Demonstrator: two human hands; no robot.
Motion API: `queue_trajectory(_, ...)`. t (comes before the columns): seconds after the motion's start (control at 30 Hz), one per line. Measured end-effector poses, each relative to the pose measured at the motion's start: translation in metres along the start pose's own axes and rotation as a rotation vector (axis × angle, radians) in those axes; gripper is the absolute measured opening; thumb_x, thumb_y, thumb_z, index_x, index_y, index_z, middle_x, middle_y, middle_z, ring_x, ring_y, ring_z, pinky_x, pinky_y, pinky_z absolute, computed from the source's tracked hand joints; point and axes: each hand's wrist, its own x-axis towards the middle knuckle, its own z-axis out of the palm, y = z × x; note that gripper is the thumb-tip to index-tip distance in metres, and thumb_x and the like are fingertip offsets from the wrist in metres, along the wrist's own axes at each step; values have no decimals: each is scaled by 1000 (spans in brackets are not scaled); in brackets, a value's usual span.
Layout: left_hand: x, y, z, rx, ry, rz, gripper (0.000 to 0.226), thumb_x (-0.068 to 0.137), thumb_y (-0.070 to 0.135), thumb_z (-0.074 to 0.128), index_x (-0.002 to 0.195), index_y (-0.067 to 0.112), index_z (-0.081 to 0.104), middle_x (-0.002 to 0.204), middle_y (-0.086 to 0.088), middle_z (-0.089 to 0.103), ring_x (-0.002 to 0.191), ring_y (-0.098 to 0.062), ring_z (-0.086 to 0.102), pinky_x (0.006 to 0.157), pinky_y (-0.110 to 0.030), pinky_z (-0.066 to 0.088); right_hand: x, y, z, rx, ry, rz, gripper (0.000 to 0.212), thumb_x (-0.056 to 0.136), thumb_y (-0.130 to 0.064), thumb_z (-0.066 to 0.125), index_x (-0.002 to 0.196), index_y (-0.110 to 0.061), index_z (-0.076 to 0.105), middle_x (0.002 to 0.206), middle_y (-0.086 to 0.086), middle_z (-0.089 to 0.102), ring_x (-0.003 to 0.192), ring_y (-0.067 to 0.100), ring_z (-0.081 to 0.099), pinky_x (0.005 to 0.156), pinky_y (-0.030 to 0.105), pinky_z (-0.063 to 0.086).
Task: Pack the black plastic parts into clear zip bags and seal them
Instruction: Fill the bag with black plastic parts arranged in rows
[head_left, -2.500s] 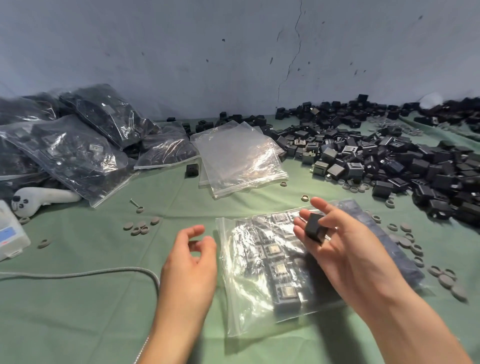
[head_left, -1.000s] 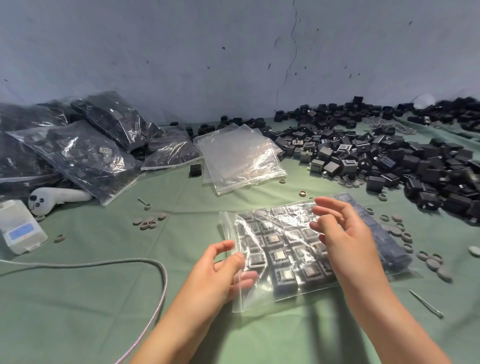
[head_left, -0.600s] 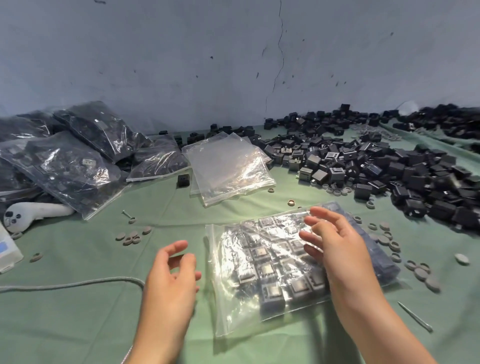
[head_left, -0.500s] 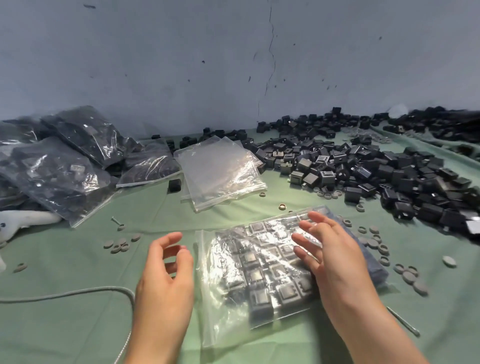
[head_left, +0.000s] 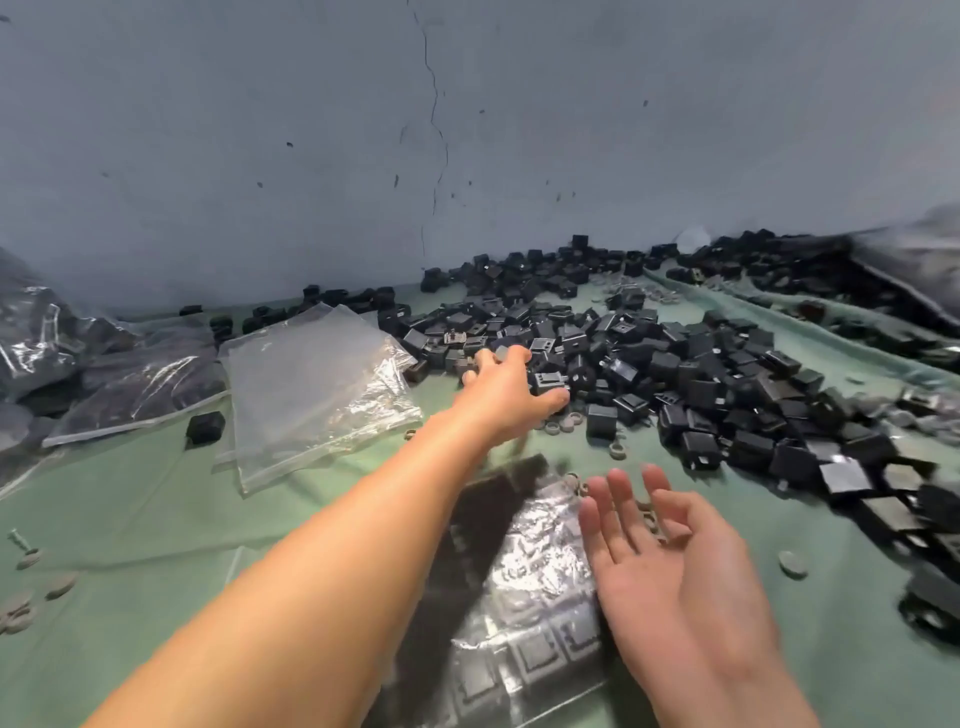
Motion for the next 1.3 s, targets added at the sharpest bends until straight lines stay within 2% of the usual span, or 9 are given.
queue_trajectory(0.1, 32, 5, 17, 130, -59, -101, 96, 82, 72, 57, 152, 16, 21, 161, -25, -6, 148, -45, 3, 114, -64, 21, 4, -10, -3, 41, 17, -13, 23, 96, -10, 47, 108, -12, 67, 104, 12, 67, 93, 27, 69, 73, 35, 55)
queue_trajectory(0.17, 45, 5, 26, 155, -17, -125, 94, 83, 71, 57, 150, 14, 24, 160, -27, -9, 148, -46, 0, 113, -63, 22, 6, -15, -5, 62, 26, -18, 22, 96, -9, 48, 108, -12, 67, 103, 13, 67, 92, 27, 69, 74, 36, 55)
queue_trajectory(0.4, 54, 7, 45, 146, 191, -90, 57, 85, 46, 65, 132, 25, 40, 140, -24, 35, 133, -42, 26, 93, -46, 46, 10, -34, -12, 84, 52, -51, 21, 97, -9, 47, 105, -13, 65, 102, 11, 66, 90, 25, 67, 73, 35, 55)
queue_trajectory(0.63, 59, -9, 38, 111, 158, -99, 52, 87, 43, 62, 135, 32, 44, 131, -16, 43, 118, -40, 48, 99, -48, 46, 11, -31, -13, 99, 73, 1, 20, 97, -7, 46, 102, -13, 64, 100, 11, 64, 87, 24, 64, 71, 33, 51)
queue_trajectory(0.87, 49, -31, 34, 68, 309, 4, 37, 87, 42, 67, 118, 26, 56, 111, -7, 49, 85, -26, 61, 76, -39, 55, 9, -29, -12, 107, 71, 27, 19, 98, -9, 46, 101, -13, 64, 97, 10, 62, 83, 22, 60, 66, 32, 49)
queue_trajectory(0.93, 48, -34, 27, -74, 334, -10, 24, 86, 38, 67, 104, 24, 60, 102, -5, 55, 79, -21, 60, 67, -32, 51, 8, -31, -14, 118, 72, 29, 19, 99, -9, 46, 100, -13, 64, 95, 9, 61, 81, 21, 59, 66, 32, 48)
queue_trajectory(1.03, 47, -43, 12, -571, 271, -103, 12, 88, 27, 66, 92, 17, 60, 89, -11, 68, 60, -14, 57, 51, -25, 48, 7, -33, -14, 129, 47, 30, 19, 99, -9, 44, 100, -14, 62, 95, 9, 61, 80, 20, 59, 67, 32, 48)
queue_trajectory(1.2, 21, -40, -24, -1490, 66, -275, 29, 84, 25, 73, 99, 11, 53, 90, -14, 63, 64, -16, 63, 41, -18, 46, 3, -25, -12, 98, 6, 14, 19, 97, -8, 45, 103, -14, 63, 102, 10, 62, 84, 22, 60, 69, 32, 50)
queue_trajectory(1.3, -22, -15, -39, -1718, -31, -158, 39, 75, 26, 81, 99, 11, 53, 90, -14, 65, 65, -17, 63, 41, -18, 46, -3, -5, -3, -1, -78, 20, 21, 97, -12, 48, 112, -12, 63, 106, 11, 66, 90, 23, 64, 74, 34, 53)
